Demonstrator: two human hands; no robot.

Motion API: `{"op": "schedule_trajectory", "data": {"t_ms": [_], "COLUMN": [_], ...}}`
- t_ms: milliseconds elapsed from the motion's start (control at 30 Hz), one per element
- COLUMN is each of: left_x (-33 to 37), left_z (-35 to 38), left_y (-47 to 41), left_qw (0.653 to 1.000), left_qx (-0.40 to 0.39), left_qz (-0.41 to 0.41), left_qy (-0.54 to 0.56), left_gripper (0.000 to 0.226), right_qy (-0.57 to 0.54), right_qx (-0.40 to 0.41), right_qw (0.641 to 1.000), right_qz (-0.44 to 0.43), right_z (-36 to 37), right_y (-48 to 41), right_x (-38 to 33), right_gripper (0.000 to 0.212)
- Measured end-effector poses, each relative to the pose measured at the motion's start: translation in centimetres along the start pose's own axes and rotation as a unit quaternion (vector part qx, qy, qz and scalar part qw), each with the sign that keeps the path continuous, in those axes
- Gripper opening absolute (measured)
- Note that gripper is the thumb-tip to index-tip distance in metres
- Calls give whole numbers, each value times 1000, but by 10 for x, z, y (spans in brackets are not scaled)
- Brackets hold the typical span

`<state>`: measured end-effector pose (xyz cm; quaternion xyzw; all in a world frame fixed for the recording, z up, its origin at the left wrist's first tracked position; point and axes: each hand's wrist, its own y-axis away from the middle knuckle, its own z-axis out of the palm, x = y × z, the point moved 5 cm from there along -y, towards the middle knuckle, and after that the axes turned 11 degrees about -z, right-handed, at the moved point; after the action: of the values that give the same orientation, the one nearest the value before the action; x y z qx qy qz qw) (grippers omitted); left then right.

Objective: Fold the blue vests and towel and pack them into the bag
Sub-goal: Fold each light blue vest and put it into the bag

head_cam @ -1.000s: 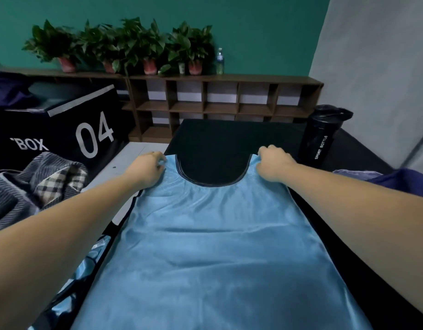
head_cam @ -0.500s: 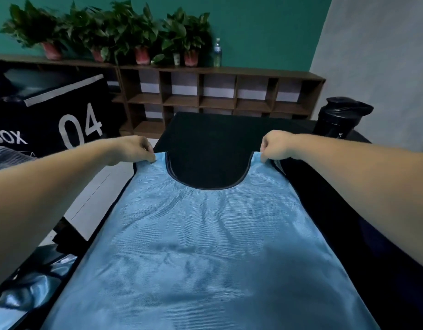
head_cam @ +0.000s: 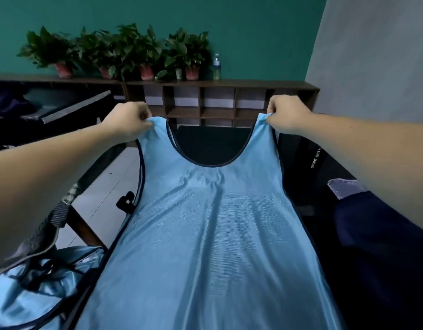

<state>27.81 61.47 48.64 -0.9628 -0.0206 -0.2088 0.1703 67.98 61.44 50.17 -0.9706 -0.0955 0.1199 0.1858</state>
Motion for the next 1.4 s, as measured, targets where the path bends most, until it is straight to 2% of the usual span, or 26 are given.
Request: {"op": "schedule_trajectory", "data": {"t_ms": [133, 400, 667, 1000, 1233, 1400], "left_x": [13, 33, 31, 1, -29, -47], "left_z": [-27, -75, -100, -107, -80, -60], "left_y": [24, 96, 186, 293, 358, 382], "left_qw": [999, 994, 989, 980, 964, 959], "left_qx": [-36, -96, -131, -166, -225, -234], "left_qz": [12, 37, 56, 89, 125, 136], "left_qy": [-6, -27, -44, -57, -73, -89], "left_gripper": [7, 14, 15, 16, 16, 18], "right_qy": [-6, -15, -52, -47, 35, 67], "right_qx": [-22, -108, -132, -184, -220, -249], "right_qw": [999, 991, 985, 972, 954, 938], "right_qz": [-38, -72, -96, -139, -200, -232], "right_z": [-24, -66, -93, -81, -52, -28], "right_y": [24, 97, 185, 305, 377, 414], "right_x": [-15, -52, -88, -117, -116, -111], "right_gripper": [1, 6, 14, 10, 12, 8]}}
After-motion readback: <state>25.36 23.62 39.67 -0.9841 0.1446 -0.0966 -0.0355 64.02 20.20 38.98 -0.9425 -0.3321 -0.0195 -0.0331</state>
